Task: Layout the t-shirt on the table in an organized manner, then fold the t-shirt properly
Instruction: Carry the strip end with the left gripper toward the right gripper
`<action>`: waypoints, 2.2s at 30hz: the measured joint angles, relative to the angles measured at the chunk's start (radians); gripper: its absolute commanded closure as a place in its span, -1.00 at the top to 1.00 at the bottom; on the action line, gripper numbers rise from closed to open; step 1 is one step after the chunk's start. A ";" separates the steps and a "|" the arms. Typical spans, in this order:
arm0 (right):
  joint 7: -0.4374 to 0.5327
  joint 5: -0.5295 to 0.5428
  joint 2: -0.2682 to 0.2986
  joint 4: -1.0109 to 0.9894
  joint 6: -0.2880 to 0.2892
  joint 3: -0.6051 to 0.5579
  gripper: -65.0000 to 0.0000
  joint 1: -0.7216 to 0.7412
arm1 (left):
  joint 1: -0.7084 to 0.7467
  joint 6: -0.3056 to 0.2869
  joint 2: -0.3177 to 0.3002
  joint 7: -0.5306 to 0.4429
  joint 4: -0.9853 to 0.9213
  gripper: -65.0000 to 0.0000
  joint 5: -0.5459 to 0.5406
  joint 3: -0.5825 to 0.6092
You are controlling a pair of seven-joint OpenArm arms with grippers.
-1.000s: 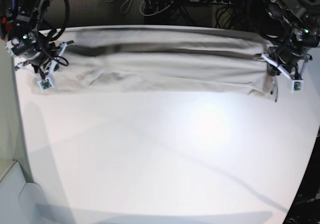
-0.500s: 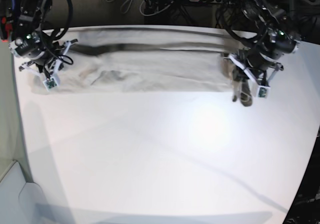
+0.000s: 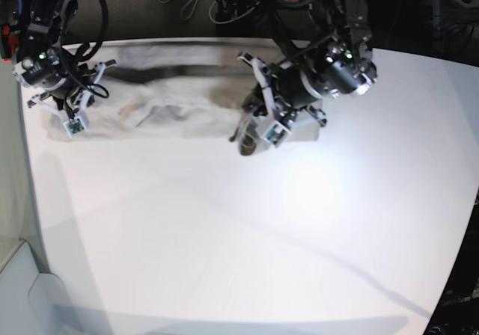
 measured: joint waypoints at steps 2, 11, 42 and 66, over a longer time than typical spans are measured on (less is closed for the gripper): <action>0.000 -0.001 0.001 0.000 0.000 -0.008 -1.00 0.000 | -0.008 0.000 0.005 -0.003 0.000 -0.99 -0.012 0.012; 0.000 -0.002 0.002 0.000 0.000 -0.018 -1.00 0.000 | -0.043 0.000 -0.007 -0.042 -0.110 -0.99 0.011 0.068; 0.000 -0.002 0.003 0.000 0.000 -0.019 -1.00 0.014 | -0.107 0.000 -0.003 -0.056 -0.228 -0.58 -0.082 0.196; 0.000 -0.002 0.006 0.000 0.000 -0.020 -1.00 0.016 | -0.062 0.000 -0.060 -0.044 -0.061 0.00 -0.286 -0.141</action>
